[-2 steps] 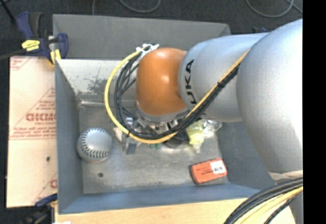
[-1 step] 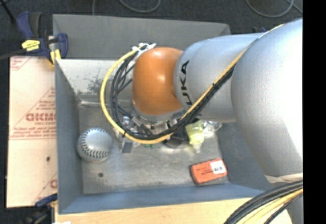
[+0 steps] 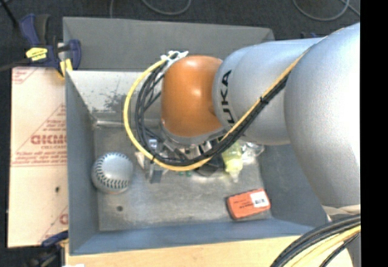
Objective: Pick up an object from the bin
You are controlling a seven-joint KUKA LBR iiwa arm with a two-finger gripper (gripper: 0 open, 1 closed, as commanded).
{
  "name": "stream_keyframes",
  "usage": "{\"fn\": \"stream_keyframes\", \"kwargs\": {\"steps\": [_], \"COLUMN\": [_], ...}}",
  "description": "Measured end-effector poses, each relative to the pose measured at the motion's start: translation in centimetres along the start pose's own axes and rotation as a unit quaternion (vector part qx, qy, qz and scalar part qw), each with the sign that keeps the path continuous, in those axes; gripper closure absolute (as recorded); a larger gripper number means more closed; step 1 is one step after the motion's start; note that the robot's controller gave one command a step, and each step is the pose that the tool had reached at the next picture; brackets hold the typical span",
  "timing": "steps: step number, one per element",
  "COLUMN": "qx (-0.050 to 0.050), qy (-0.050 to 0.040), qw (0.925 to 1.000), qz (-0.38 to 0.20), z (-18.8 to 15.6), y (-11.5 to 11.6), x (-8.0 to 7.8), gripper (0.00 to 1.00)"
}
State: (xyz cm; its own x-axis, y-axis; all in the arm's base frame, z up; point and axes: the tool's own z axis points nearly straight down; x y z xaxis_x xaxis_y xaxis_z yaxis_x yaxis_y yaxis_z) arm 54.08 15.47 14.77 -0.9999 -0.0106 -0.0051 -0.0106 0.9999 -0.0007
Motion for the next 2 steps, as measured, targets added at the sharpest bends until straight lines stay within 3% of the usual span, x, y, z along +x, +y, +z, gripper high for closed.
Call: {"fn": "stream_keyframes", "kwargs": {"steps": [1,2], "qx": [0.0,-0.002], "qy": [0.0,-0.0041], "qw": [0.9974,0.9998], "qz": [-0.072,0.019], "z": [-3.2,-4.7], "y": [-0.2,-0.4], "x": [-0.8,-2.4], "gripper": [1.0,1.0]}}
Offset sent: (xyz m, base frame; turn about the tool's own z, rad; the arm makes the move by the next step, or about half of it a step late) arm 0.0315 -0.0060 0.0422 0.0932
